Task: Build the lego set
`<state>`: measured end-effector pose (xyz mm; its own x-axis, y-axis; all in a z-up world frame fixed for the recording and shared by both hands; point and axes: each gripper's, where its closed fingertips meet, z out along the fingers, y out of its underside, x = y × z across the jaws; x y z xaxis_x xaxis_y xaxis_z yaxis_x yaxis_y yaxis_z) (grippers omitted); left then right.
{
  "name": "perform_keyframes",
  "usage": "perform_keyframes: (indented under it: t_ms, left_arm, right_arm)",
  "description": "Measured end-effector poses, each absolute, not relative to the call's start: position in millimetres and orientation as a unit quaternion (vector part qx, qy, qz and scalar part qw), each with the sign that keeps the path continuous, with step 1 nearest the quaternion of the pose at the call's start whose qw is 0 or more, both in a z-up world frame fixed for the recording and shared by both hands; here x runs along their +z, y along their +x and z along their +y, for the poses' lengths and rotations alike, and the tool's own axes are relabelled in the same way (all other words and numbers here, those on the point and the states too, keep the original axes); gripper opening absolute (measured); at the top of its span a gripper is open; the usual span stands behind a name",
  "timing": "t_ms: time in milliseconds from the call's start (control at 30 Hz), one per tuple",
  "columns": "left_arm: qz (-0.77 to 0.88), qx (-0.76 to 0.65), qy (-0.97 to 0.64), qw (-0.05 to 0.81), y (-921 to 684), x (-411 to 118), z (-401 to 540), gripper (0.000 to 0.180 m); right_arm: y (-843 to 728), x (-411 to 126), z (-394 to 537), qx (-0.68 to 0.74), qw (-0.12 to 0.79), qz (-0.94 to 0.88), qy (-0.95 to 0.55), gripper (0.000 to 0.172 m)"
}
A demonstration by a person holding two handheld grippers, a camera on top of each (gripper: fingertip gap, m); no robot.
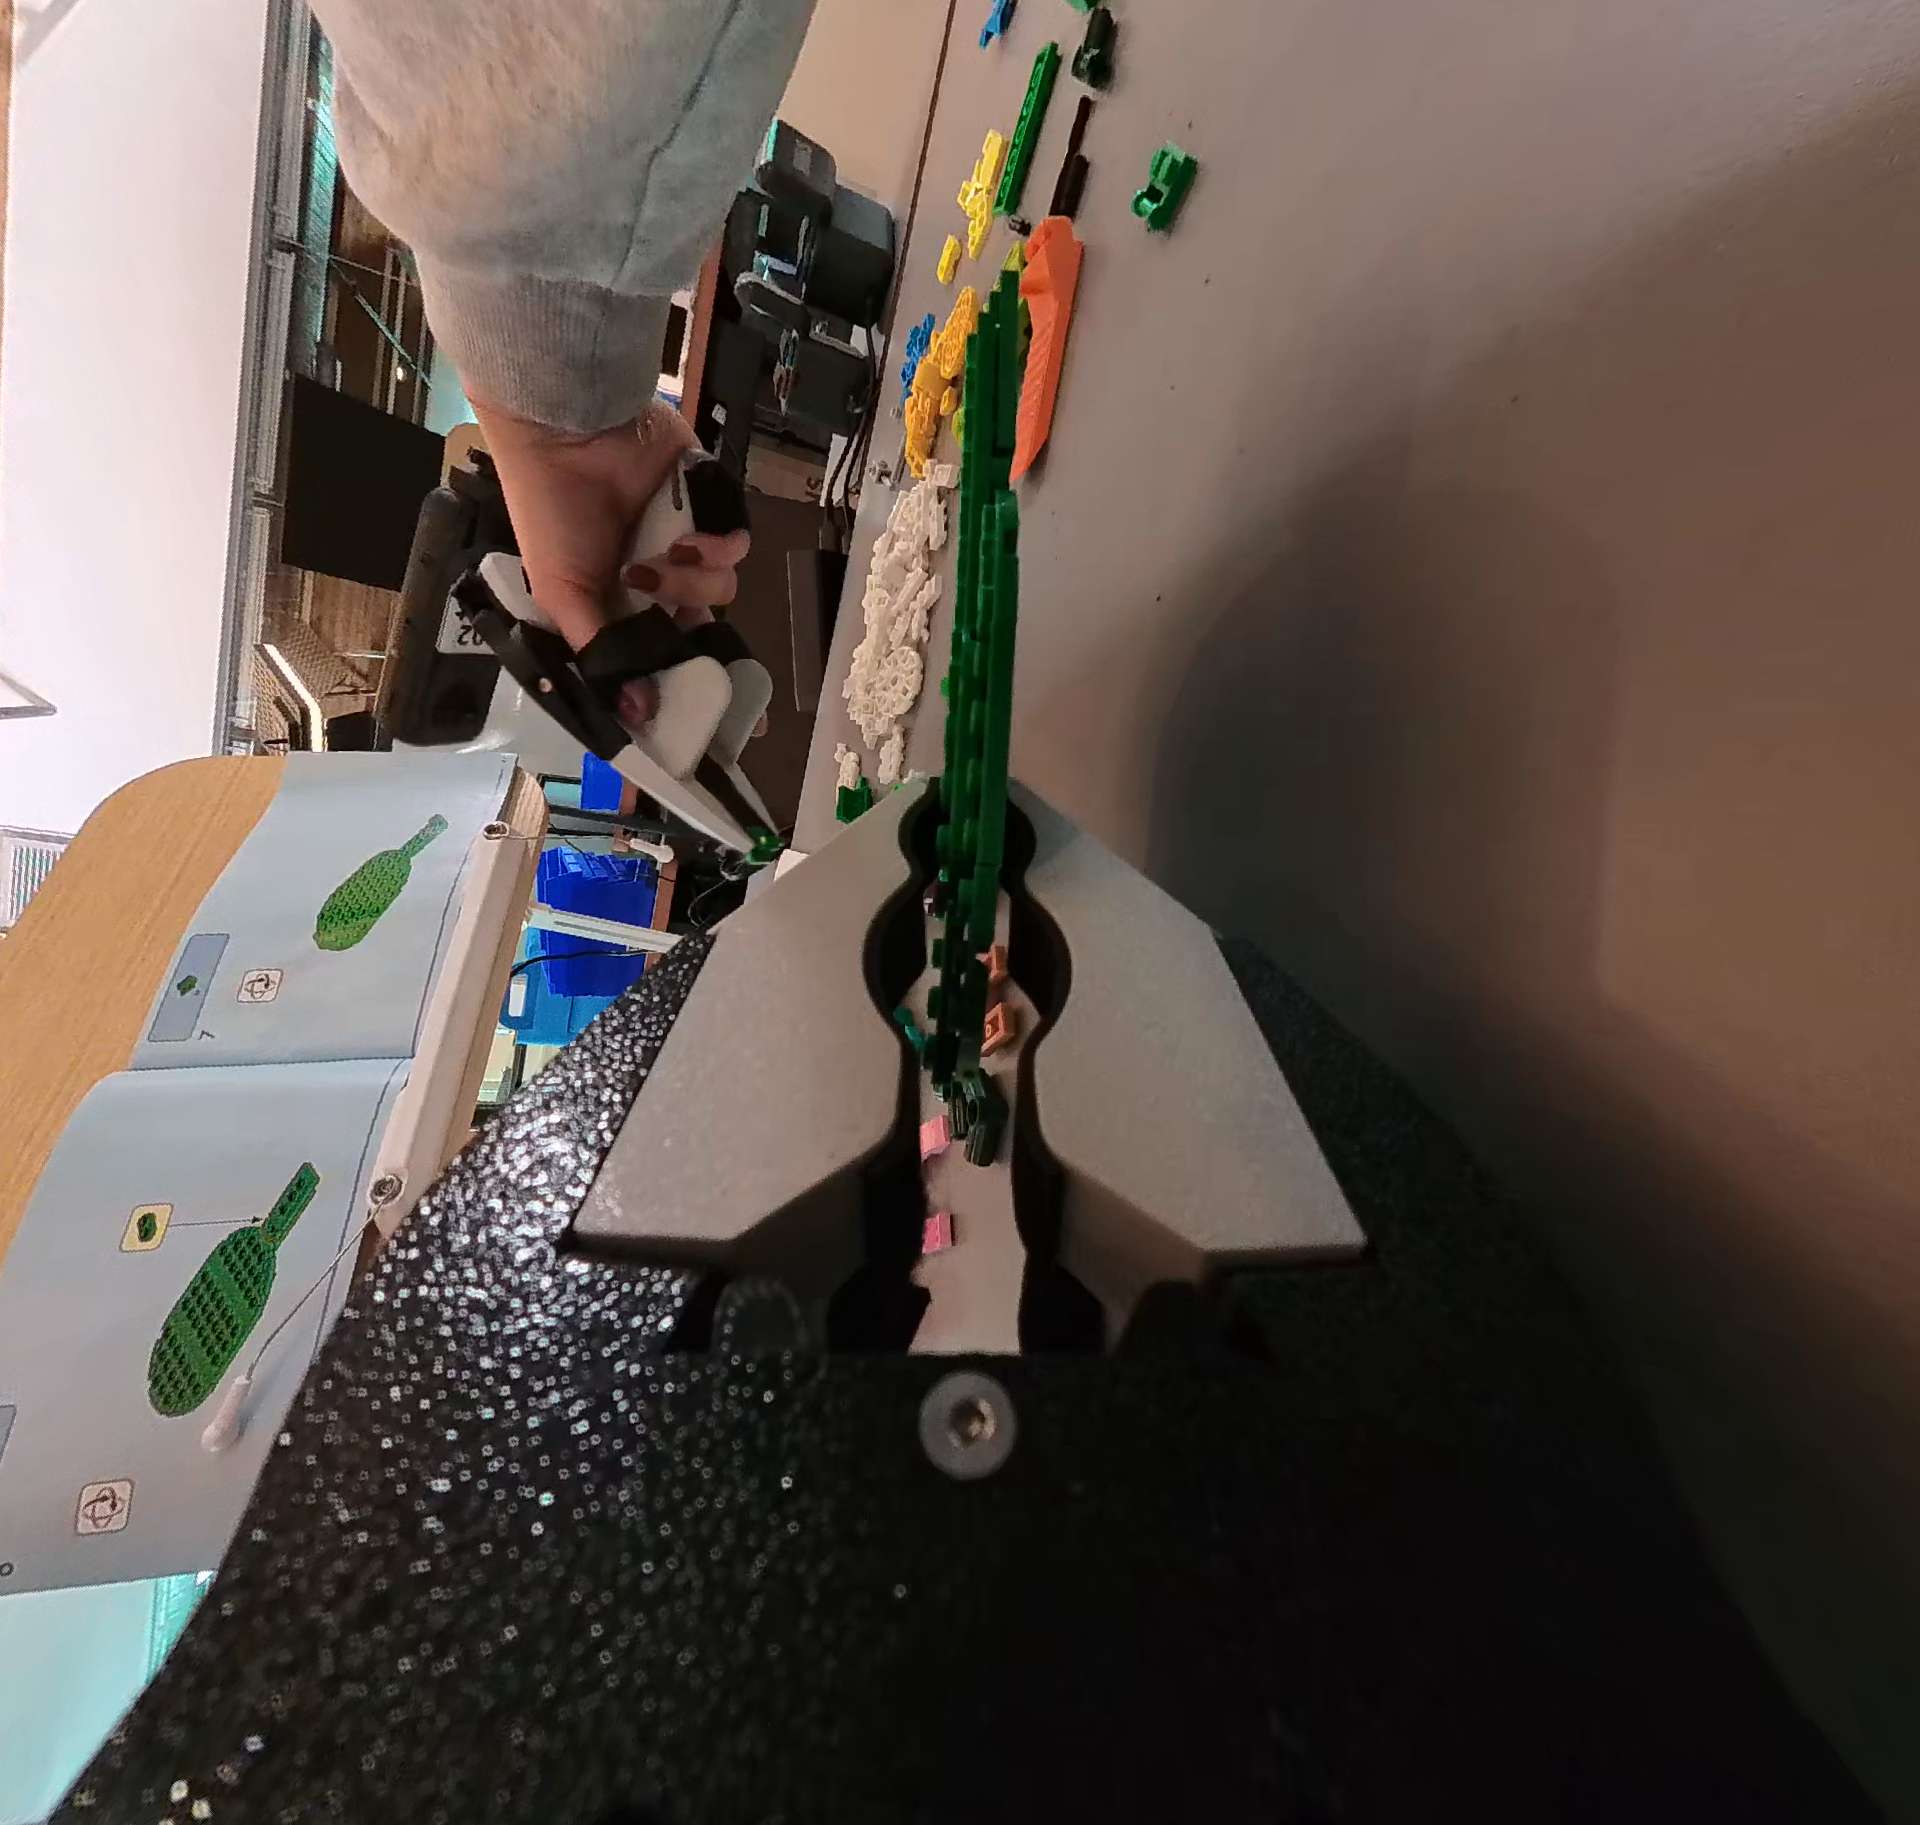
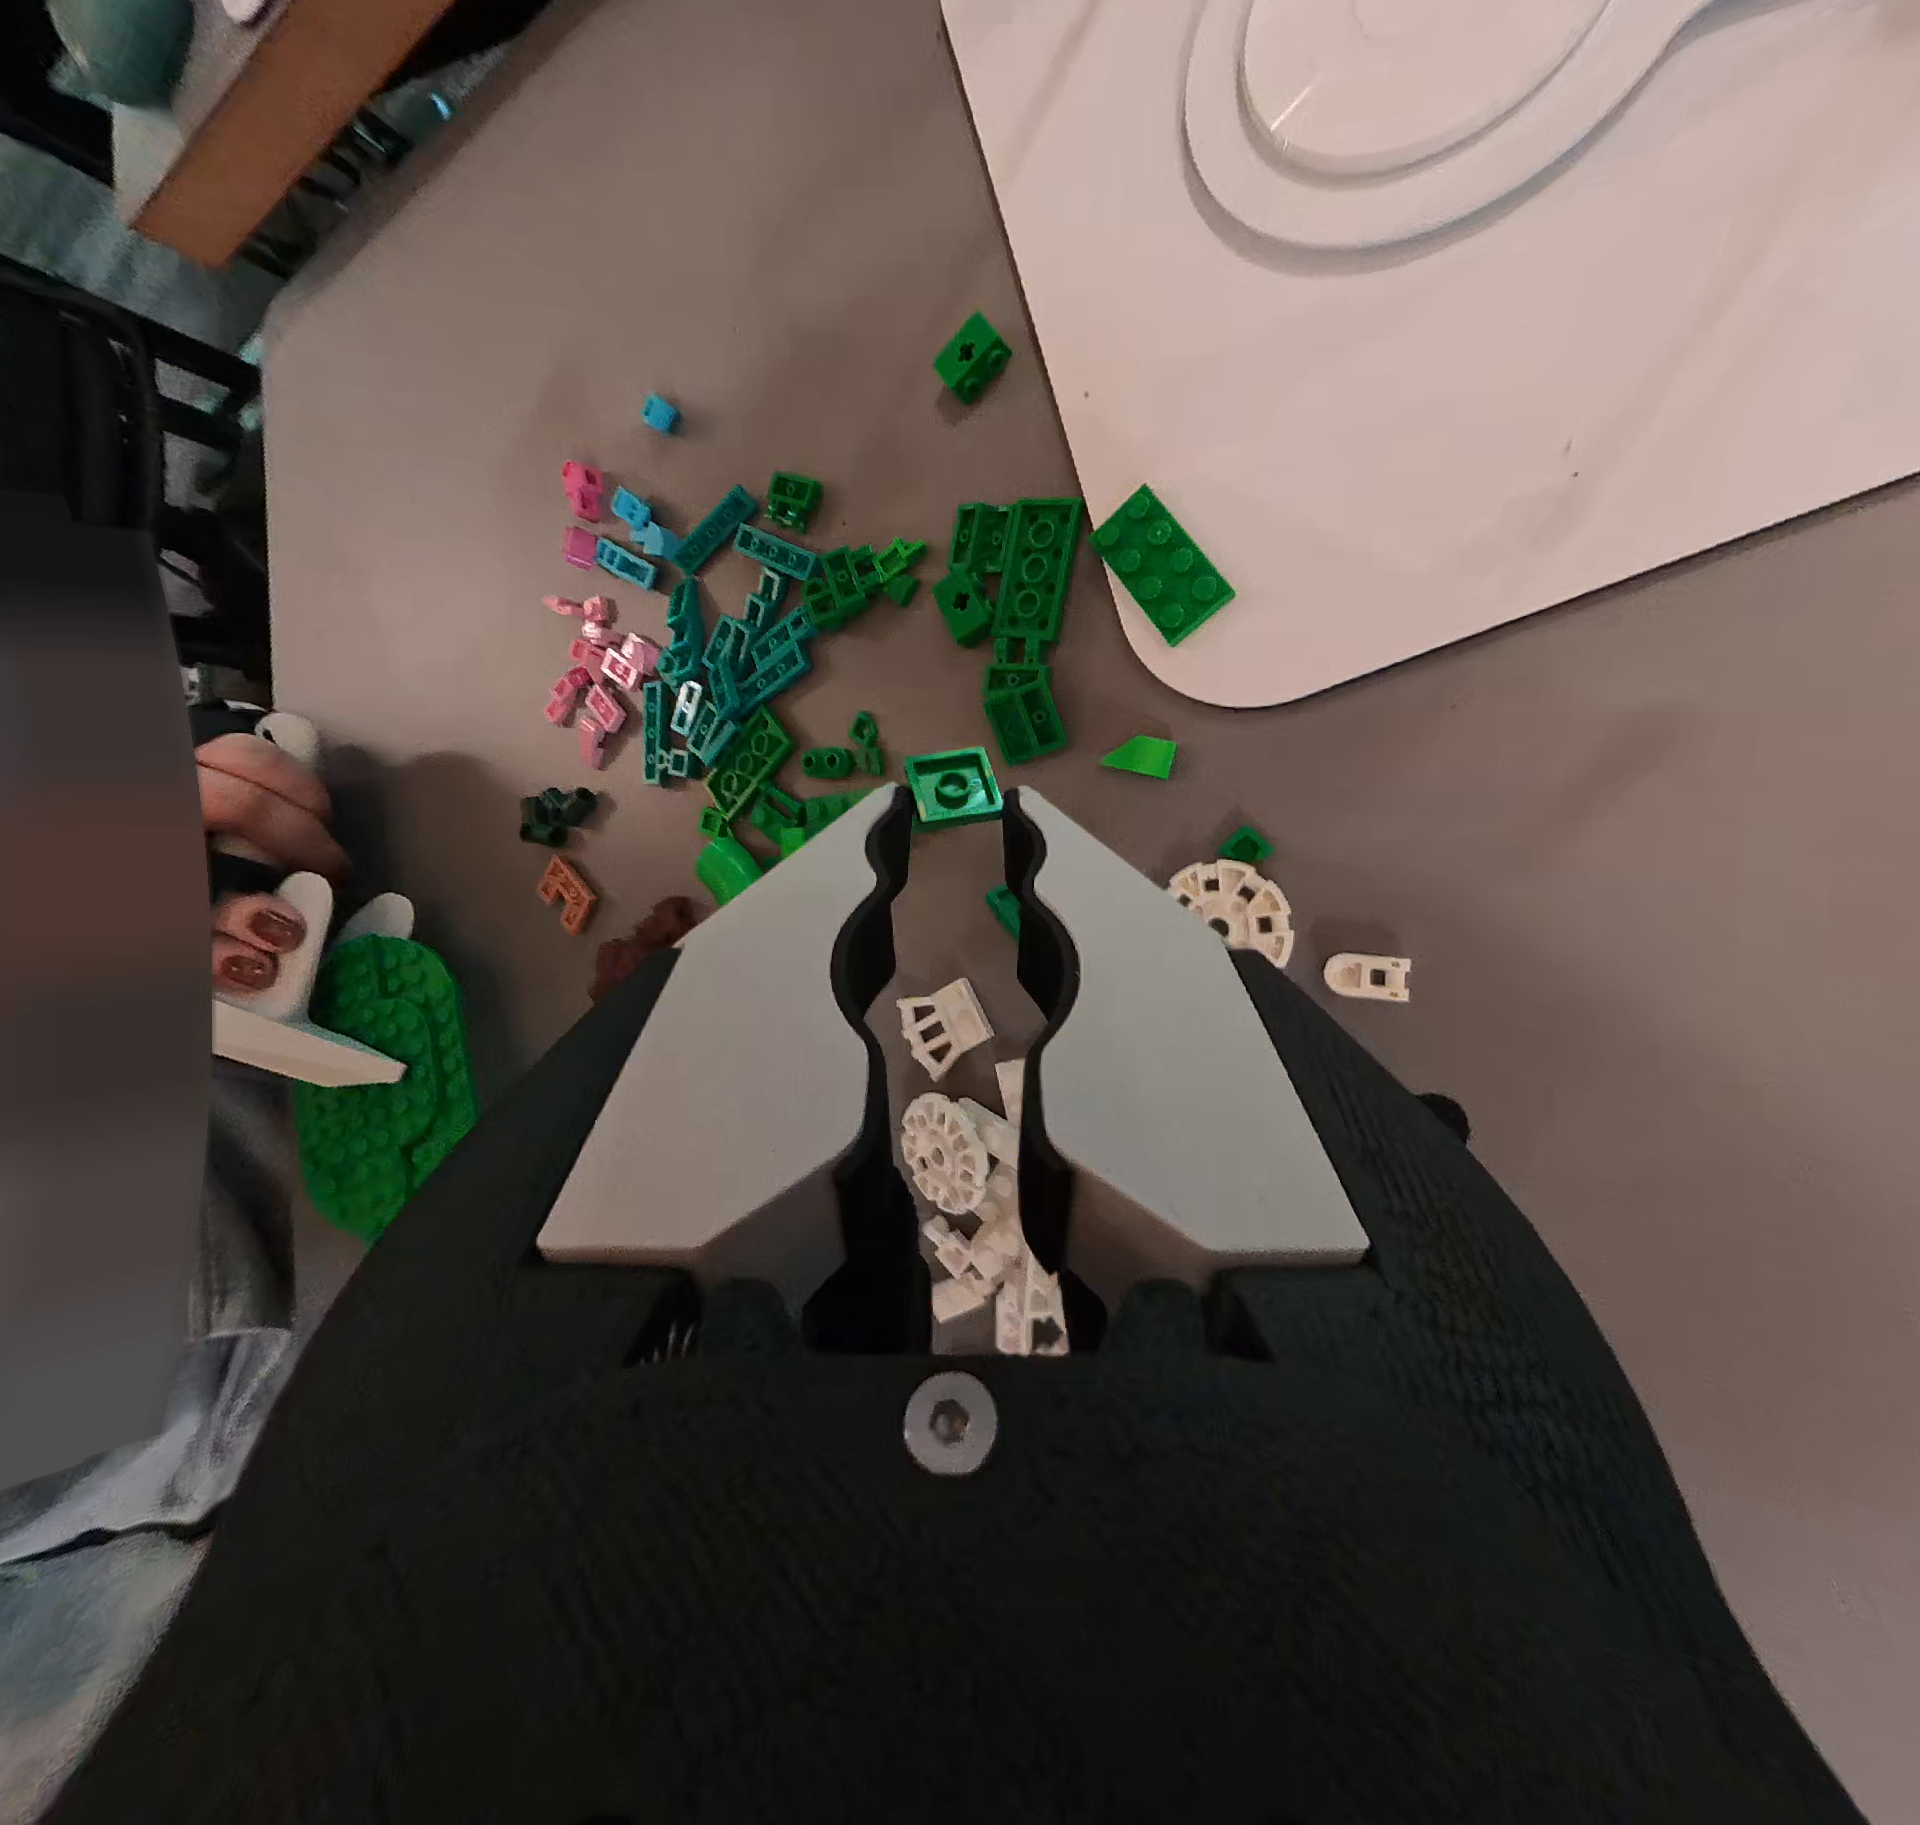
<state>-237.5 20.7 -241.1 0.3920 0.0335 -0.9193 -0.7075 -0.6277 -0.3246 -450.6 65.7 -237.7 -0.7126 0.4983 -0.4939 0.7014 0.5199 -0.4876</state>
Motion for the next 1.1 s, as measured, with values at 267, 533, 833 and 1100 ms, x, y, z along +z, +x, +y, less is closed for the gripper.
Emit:
perform_keyframes:
  t_ms: [267,533,833,1100]
  left_arm:
    - [0.225,0.503,-0.749,0.368,-237.6,-241.1,20.6,0.006]
    - [0.226,0.503,-0.749,0.368,-237.7,-241.2,20.5,0.006]
    - [0.226,0.503,-0.748,0.369,-237.3,-240.8,20.6,0.006]
    - [0.227,0.503,-0.749,0.368,-237.6,-241.3,20.8,0.006]
  right_arm:
    - [-447.8,-270.6,83.0,-0.165,-0.023,0.962,0.217,0.030]
    - [-410.1,-257.8,48.5,-0.182,-0.018,0.981,0.059,0.028]
    - [-364.1,-276.7,39.4,-0.133,0.006,0.991,-0.010,0.013]
    - [-368.1,-262.6,41.8,-0.141,-0.021,0.990,0.002,0.012]
